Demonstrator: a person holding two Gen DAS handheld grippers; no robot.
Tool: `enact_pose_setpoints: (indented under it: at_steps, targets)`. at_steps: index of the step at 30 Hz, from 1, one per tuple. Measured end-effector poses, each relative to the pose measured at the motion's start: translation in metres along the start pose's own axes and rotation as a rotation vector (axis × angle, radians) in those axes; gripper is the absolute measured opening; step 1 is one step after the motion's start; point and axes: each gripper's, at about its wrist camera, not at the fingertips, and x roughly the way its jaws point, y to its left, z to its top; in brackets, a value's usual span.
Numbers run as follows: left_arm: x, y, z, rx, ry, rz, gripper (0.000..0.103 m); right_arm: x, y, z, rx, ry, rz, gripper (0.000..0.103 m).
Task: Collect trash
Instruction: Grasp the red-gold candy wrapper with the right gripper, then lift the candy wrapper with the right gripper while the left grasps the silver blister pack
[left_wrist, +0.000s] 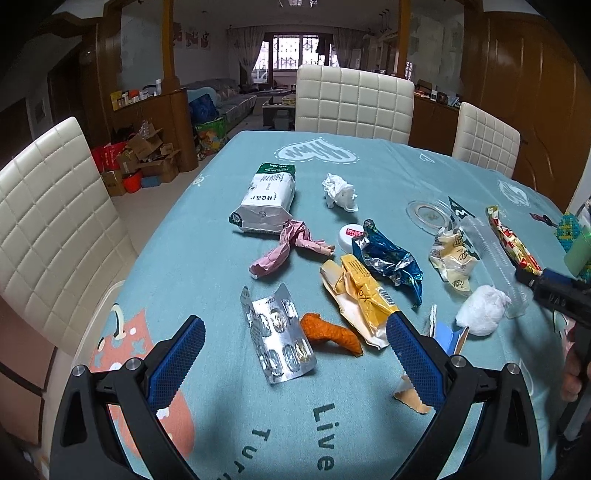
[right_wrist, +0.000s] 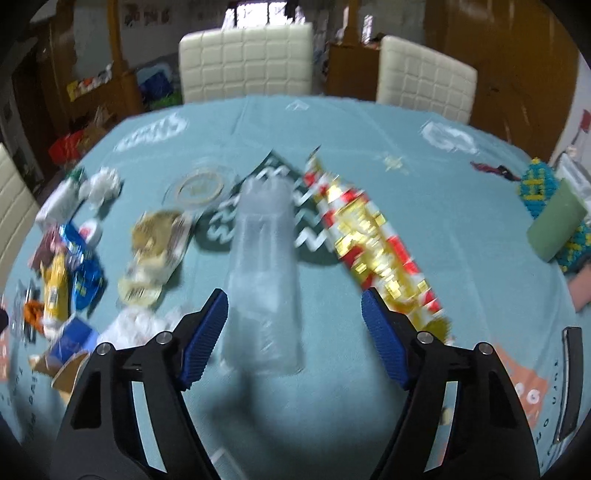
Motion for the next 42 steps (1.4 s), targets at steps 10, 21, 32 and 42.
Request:
enact_pose_setpoints:
  at_steps: [10, 21, 32, 42]
  targets:
    - [0.018, -0.007, 0.005, 0.008, 0.029, 0.005, 0.096, 0.045, -0.044, 0.010, 0.081, 0.125, -0.090, 0.066]
    - [0.000, 0.013, -0.001, -0.008, 0.006, 0.075, 0.096, 0.002, -0.028, -0.004, 0.102, 0.015, -0.001, 0.025]
    - [0.009, 0.021, -0.019, 0.018, 0.078, 0.087, 0.096, -0.038, 0.019, -0.013, -0.015, -0.029, 0.136, 0.025]
    - [0.044, 0.014, -0.018, 0.050, 0.163, 0.098, 0.096, -0.035, 0.052, -0.013, -0.070, -0.011, 0.192, 0.025]
